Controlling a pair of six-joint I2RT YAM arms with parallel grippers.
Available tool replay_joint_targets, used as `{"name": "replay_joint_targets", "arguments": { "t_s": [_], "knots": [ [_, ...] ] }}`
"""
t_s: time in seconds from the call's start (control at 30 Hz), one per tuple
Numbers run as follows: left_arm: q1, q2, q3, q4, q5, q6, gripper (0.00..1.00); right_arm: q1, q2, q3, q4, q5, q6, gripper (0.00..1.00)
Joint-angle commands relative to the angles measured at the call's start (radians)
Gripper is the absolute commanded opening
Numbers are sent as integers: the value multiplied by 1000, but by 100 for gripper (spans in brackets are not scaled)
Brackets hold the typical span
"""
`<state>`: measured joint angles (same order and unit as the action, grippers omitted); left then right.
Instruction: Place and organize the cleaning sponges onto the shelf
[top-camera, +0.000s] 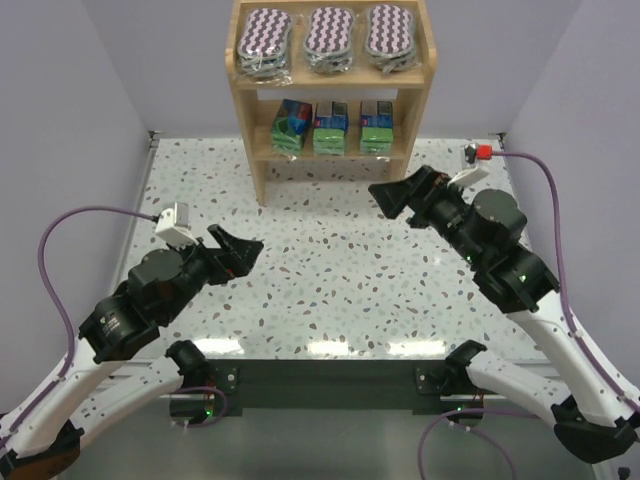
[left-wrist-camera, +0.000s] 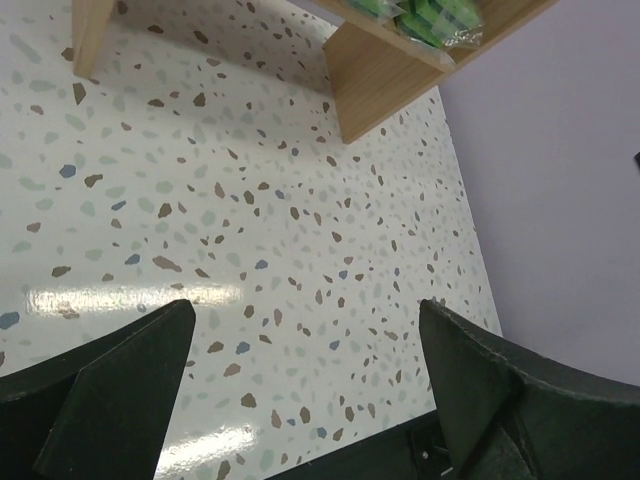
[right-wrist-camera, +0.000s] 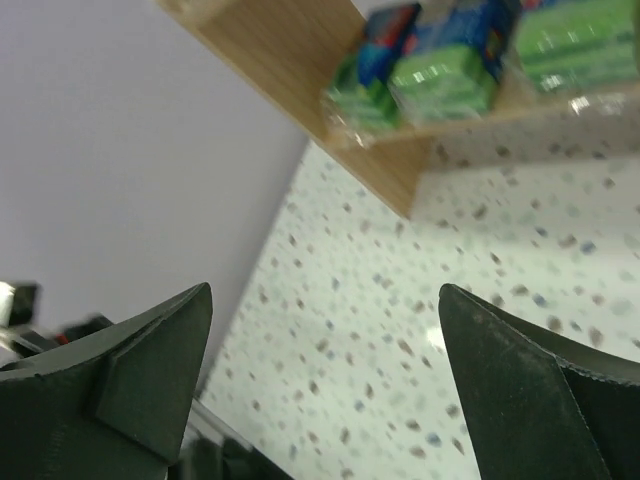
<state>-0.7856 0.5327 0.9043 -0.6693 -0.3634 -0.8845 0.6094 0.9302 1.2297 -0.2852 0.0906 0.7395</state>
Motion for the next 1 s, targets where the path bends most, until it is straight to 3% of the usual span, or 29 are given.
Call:
{"name": "replay_joint_targets", "arguments": {
  "t_s": [0.0, 0.6, 0.97],
  "knots": [
    [5, 49, 90, 94, 27, 105, 100, 0, -94, -91, -158, -48, -146, 99],
    [3, 151, 261, 162, 106, 360, 100, -2, -534, -303, -502, 24, -152, 99],
    [5, 165, 263, 212, 155, 397, 100, 0, -490, -266, -546, 121, -177, 99]
  ]
}}
